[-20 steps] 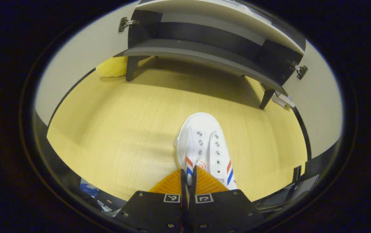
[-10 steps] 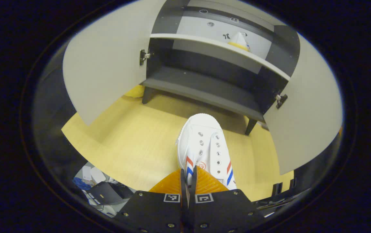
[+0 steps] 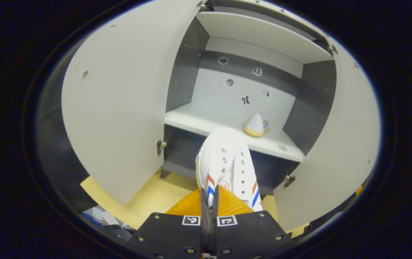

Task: Grab one shoe with the right hand and put it into the shoe cabinet, grab the other shoe with the left hand and put it into the shoe cabinet; then close the right door with the right hand and the left door with the left hand.

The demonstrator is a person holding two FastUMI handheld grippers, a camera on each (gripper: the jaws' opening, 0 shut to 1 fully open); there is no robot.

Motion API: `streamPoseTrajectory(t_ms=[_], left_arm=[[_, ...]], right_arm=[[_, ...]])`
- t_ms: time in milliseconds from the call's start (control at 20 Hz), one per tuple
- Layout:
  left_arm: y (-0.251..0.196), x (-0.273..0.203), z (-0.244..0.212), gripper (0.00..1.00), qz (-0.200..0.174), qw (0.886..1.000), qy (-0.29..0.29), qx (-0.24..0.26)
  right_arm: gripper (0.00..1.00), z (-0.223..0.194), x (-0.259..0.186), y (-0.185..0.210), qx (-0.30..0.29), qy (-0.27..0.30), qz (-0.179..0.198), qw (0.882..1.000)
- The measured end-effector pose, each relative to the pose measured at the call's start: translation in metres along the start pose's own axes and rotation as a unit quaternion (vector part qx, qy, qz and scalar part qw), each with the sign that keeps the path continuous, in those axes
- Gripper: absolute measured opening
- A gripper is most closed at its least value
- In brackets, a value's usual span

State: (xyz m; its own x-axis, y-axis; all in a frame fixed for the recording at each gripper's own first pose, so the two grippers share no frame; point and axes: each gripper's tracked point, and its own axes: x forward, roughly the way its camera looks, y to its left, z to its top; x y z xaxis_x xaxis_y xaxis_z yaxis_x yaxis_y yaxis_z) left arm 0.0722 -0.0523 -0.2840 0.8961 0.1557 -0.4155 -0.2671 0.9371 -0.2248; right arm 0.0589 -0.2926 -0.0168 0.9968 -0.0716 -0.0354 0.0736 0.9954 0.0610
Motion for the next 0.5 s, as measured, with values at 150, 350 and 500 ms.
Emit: streamPoseTrajectory(t_ms=[150, 350, 500], left_arm=[[0.0, 0.003, 0.0, 0.02, -0.021, 0.999, -0.041, 0.004], [-0.002, 0.005, 0.001, 0.02, -0.047, 0.996, -0.077, 0.012], [-0.005, 0.003, 0.003, 0.01, -0.062, 0.994, -0.09, 0.014]], right_arm=[[0.97, 0.014, 0.002, 0.004, -0.007, -0.013, -0.029, 0.999], [0.97, 0.037, -0.006, 0.012, 0.002, -0.036, -0.069, 0.997], [0.97, 0.048, -0.015, 0.016, -0.005, -0.052, -0.103, 0.993]])
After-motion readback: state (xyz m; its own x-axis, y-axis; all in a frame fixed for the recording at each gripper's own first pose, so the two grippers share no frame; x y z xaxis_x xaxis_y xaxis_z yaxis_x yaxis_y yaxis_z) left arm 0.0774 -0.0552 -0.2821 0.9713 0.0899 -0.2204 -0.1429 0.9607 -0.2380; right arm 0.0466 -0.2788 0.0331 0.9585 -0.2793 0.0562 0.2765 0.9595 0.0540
